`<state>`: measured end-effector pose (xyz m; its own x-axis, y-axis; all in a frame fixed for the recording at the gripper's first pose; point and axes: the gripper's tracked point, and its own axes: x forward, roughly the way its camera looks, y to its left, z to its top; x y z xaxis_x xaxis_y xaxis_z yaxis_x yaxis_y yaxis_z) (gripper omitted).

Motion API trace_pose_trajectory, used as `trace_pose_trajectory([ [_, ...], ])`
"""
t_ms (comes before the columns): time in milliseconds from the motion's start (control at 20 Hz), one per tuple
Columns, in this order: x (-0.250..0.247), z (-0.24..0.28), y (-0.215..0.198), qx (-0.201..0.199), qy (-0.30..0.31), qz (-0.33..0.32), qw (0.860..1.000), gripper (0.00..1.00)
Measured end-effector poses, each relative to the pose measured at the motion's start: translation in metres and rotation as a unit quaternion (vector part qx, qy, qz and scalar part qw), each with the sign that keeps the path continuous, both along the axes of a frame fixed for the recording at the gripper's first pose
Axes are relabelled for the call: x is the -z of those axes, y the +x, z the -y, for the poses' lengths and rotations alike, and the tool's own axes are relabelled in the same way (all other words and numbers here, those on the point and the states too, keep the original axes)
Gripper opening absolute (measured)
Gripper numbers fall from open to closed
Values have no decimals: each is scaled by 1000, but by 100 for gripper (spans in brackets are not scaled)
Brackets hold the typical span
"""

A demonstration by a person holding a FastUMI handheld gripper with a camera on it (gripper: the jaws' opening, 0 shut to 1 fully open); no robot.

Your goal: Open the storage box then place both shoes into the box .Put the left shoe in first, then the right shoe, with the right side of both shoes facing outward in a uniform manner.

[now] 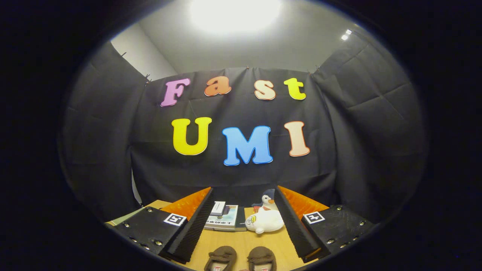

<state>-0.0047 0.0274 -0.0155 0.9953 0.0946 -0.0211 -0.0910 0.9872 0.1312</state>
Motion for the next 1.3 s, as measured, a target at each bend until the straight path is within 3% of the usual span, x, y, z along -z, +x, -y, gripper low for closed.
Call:
trace_pose_trajectory([
  [300,32,-38,-9,-54,99,-54,992,97],
  [550,68,-71,-18,-93,202,-126,967,97],
  [900,116,-110,-32,-125,315,-219,915,96],
  [1300,165,-159,-51,-155,437,-323,825,96],
])
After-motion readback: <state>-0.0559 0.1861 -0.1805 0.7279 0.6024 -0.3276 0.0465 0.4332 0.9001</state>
